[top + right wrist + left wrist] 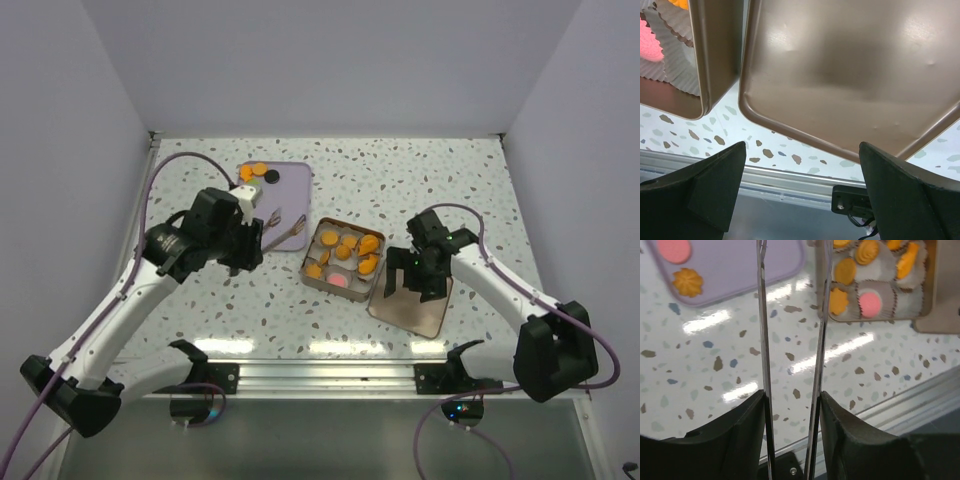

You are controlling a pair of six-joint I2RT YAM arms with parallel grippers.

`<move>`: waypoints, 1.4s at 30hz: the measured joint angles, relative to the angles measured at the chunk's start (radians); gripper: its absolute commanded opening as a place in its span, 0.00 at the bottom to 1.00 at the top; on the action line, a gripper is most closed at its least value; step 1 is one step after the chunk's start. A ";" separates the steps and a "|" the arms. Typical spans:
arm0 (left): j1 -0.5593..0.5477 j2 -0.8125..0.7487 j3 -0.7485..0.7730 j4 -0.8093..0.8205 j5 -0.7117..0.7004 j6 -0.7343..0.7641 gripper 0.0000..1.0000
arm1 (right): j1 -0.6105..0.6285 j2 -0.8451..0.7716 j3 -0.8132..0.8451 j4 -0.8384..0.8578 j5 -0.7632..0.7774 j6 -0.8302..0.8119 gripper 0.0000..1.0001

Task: Pack the cookies

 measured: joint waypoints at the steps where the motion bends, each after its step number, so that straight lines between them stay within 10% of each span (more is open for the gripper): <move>1: 0.017 0.023 0.012 0.000 -0.031 -0.004 0.51 | 0.000 -0.002 -0.004 0.001 -0.001 0.003 0.99; 17: 0.471 0.287 -0.068 0.270 -0.180 -0.056 0.52 | 0.000 -0.074 -0.003 -0.056 -0.021 0.021 0.99; 42: 0.618 0.704 -0.126 0.488 -0.096 0.034 0.71 | 0.000 0.029 0.031 -0.062 -0.019 0.041 0.99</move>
